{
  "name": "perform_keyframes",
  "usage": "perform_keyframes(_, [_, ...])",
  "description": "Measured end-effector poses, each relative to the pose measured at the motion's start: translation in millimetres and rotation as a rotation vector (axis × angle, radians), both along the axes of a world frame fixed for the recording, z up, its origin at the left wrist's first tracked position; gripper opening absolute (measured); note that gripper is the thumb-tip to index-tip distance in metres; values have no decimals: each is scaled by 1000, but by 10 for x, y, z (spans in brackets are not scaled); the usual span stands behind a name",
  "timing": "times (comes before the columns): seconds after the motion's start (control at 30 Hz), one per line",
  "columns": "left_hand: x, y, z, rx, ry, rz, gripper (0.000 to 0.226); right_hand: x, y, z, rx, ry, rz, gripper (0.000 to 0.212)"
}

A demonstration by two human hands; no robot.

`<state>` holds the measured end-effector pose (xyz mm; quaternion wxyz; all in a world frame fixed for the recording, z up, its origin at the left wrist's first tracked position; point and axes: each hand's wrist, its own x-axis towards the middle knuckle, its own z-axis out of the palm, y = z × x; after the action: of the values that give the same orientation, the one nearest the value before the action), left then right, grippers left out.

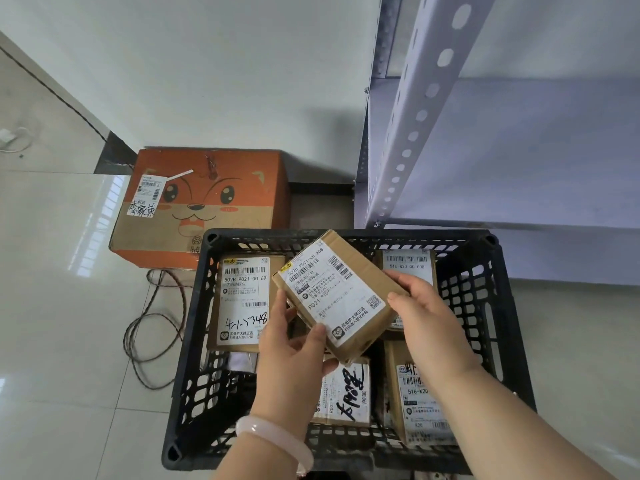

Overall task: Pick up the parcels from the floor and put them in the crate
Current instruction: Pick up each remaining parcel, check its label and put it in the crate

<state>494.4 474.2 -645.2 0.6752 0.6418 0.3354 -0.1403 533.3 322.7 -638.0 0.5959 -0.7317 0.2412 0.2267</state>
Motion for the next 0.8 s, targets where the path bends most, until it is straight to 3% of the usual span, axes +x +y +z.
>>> perform_keyframes(0.17, [-118, 6, -54, 148, -16, -72, 66, -203, -13, -58, 1, 14, -8, 30])
perform_keyframes(0.43, [26, 49, -18, 206, -14, -99, 53, -407, 81, -194, 14, 41, 46, 32])
perform_keyframes(0.63, [180, 44, -131, 200, 58, -152, 58, -305, 69, -329, -40, 57, 59, 43])
perform_keyframes(0.8, [192, 66, -186, 198, 85, -151, 59, -190, 61, -304, -62, 73, 189, 62])
